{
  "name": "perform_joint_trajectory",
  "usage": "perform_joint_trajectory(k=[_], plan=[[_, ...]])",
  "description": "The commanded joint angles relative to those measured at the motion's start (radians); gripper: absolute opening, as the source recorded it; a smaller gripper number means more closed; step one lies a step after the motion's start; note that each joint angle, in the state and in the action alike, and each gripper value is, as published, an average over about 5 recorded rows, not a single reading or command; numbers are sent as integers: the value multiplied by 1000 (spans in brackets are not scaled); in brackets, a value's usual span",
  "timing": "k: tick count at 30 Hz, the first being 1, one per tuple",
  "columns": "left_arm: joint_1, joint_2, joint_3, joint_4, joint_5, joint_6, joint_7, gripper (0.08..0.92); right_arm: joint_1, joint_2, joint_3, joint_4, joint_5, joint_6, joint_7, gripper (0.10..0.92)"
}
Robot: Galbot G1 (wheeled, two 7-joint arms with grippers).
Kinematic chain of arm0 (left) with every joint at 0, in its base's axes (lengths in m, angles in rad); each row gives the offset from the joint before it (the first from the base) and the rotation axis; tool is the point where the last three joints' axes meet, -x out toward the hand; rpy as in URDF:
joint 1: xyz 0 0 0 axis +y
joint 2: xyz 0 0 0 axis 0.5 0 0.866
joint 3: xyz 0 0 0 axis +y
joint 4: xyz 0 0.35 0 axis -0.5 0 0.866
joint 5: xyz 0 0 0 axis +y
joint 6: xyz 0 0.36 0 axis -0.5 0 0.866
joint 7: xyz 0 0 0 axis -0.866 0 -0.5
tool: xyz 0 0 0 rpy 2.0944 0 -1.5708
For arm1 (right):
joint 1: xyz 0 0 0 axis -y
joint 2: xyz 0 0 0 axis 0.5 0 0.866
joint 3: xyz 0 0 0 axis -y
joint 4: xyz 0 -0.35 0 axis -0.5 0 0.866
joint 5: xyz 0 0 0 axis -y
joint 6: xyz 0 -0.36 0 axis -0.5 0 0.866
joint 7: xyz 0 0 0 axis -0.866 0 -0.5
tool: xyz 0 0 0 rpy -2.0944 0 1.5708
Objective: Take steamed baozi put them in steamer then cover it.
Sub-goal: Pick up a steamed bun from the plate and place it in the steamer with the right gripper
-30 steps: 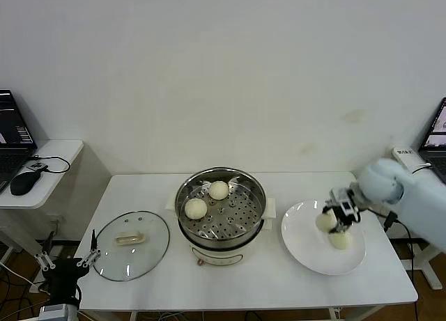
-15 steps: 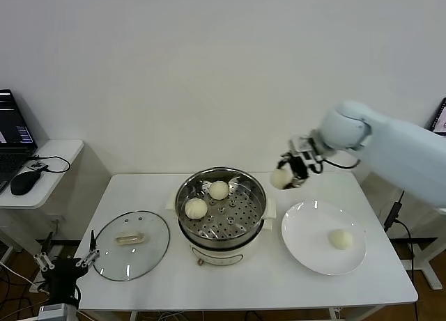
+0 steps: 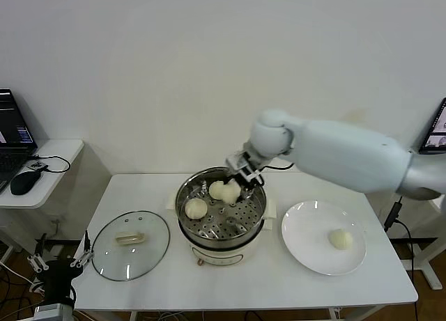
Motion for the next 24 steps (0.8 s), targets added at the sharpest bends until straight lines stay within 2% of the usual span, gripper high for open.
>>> perform_joint_trajectory(k=[1, 7, 24], plan=[[1, -1, -4, 5, -1, -3, -2, 823, -33, 99, -63, -9, -85, 169, 22, 619], [-3, -6, -3, 8, 0, -4, -3, 823, -47, 94, -68, 5, -144, 222, 24, 620], [-4, -10, 0, 20, 1, -10, -7, 823, -32, 41, -75, 59, -123, 257, -34, 632]])
